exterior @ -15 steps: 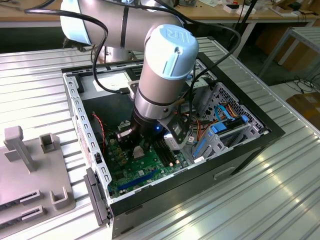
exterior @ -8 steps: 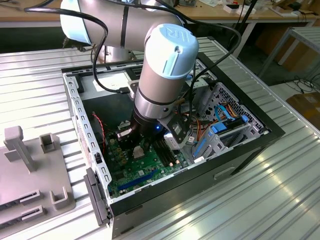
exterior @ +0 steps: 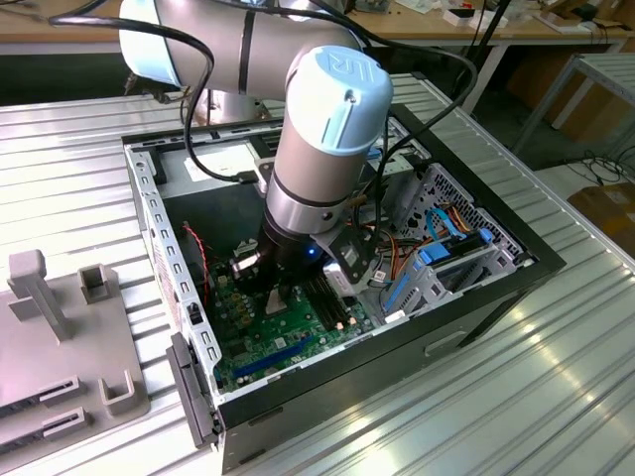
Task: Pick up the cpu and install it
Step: 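Place the cpu into insertion slot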
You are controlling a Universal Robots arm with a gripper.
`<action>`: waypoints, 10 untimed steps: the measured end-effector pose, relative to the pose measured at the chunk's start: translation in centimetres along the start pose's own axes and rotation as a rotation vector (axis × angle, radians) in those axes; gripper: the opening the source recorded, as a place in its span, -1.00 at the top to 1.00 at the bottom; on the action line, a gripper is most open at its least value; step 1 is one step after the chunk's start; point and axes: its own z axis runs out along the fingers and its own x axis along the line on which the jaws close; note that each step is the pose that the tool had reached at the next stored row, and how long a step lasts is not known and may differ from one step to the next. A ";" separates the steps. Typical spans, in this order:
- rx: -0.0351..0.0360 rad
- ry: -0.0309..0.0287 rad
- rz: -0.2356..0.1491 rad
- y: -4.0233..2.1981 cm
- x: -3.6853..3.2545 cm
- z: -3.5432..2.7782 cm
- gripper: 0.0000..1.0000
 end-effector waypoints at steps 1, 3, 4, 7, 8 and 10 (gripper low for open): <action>0.0001 -0.0001 0.001 0.03 0.00 -0.01 0.22; 0.0006 -0.0002 0.002 0.20 0.02 -0.08 0.22; 0.0010 -0.0001 0.002 0.26 0.01 -0.11 0.22; 0.0019 -0.0003 0.003 0.68 0.03 -0.23 0.22; 0.0020 -0.0002 0.003 0.79 0.03 -0.23 0.22; 0.0020 -0.0002 0.003 0.94 0.03 -0.23 0.22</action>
